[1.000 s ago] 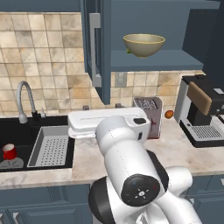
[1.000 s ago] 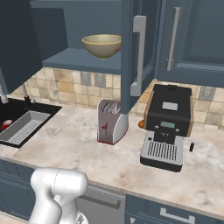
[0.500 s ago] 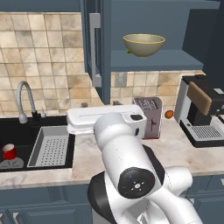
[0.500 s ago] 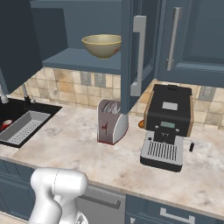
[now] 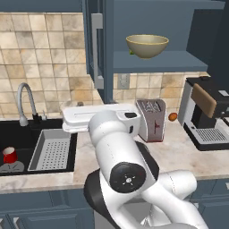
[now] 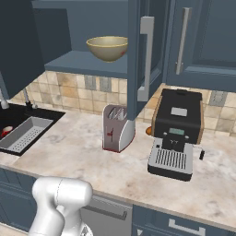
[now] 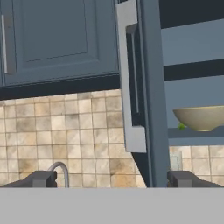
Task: Pick the mug and place it in the sink. Pick the bowl and place it in the open cabinet and then close the cabinet.
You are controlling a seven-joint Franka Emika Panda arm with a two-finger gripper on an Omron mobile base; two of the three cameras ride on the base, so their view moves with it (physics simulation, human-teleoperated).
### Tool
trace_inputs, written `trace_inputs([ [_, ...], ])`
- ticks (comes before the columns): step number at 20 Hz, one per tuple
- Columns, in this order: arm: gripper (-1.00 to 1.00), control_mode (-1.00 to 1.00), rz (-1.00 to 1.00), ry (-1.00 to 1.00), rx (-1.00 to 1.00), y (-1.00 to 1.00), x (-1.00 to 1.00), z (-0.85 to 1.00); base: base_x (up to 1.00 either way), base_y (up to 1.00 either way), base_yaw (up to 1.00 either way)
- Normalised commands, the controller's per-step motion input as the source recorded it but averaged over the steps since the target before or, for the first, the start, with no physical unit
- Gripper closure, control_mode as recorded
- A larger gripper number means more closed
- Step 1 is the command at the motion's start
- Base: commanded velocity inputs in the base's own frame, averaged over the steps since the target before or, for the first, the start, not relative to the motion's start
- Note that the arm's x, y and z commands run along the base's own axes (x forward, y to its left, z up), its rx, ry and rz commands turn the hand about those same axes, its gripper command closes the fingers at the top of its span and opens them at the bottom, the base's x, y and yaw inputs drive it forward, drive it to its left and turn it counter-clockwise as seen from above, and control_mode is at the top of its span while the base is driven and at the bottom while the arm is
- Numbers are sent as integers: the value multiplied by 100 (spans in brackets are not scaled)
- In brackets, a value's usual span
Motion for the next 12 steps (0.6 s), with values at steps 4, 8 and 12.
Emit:
trace_inputs([
  [4,-100,-100,0,0,0,1,20,0,0,0,0],
  [8,-100,-100,0,0,0,0,11,0,0,0,0],
  [12,-100,-100,0,0,0,0,11,-1,0,0,0],
])
